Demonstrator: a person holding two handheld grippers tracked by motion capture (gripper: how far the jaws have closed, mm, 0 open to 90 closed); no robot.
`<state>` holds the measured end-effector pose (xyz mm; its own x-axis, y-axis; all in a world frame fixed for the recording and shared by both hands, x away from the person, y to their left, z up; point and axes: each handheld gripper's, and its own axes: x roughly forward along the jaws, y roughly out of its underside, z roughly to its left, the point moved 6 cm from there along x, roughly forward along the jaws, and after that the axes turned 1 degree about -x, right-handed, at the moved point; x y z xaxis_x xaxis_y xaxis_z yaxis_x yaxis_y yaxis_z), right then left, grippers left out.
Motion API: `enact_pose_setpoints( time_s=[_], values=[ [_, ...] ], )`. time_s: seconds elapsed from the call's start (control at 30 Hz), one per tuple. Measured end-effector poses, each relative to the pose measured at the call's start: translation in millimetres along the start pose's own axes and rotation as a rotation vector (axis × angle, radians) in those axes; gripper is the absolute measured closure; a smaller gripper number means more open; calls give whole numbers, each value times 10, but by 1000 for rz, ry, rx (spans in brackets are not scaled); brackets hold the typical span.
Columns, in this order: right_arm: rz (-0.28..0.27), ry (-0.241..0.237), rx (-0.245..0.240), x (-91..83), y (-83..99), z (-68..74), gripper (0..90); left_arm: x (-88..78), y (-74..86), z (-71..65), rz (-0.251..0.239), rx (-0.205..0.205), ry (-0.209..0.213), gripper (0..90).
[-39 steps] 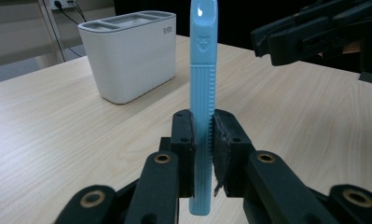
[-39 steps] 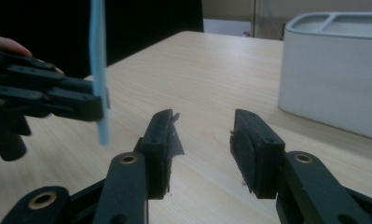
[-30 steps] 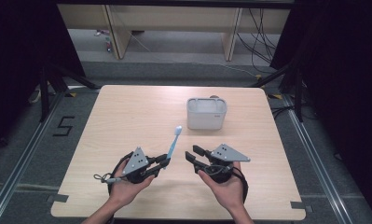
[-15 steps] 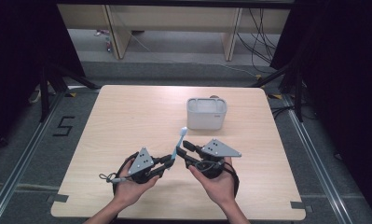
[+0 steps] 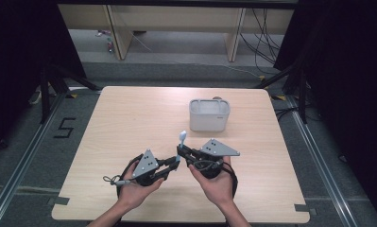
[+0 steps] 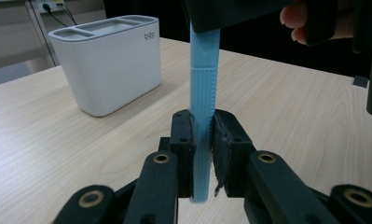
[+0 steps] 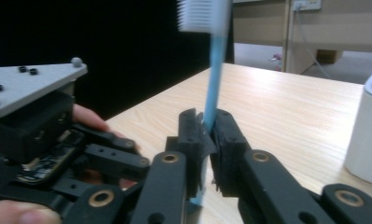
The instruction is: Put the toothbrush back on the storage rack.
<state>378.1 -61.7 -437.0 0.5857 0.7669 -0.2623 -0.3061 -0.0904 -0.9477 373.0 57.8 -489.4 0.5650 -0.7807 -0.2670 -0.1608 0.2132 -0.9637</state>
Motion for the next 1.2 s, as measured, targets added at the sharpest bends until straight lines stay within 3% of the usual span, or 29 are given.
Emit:
enact_pose_setpoints(
  time_s=[0.07, 0.2, 0.33, 0.57, 0.87, 0.97, 1.03, 1.13, 1.2],
  values=[
    [-2, 10, -22, 2, -4, 1, 851, 3, -4, -6, -8, 12, -2, 767],
    [-9, 32, -61, -13, -42, -42, 852, -32, -34, -23, -27, 65, -15, 602],
    [-19, 58, -46, -62, -75, -90, 851, -96, -42, -5, -28, 75, -25, 552],
    [-51, 98, -69, -169, -167, -182, 851, -293, 48, 157, -21, 57, -75, 497],
    [-64, 141, -85, -263, -212, -313, 851, -569, 291, 447, -37, -4, -156, 468],
    [-66, 147, -59, -284, -216, -334, 851, -649, 362, 534, -59, -20, -186, 458],
    [-73, 152, -60, -293, -221, -346, 851, -688, 395, 561, -43, -22, -202, 455],
    [-71, 164, -58, -329, -235, -384, 851, -729, 470, 636, -60, -27, -225, 430],
    [-68, 178, -51, -349, -235, -401, 851, -786, 546, 697, -46, -44, -270, 420]
  ],
)
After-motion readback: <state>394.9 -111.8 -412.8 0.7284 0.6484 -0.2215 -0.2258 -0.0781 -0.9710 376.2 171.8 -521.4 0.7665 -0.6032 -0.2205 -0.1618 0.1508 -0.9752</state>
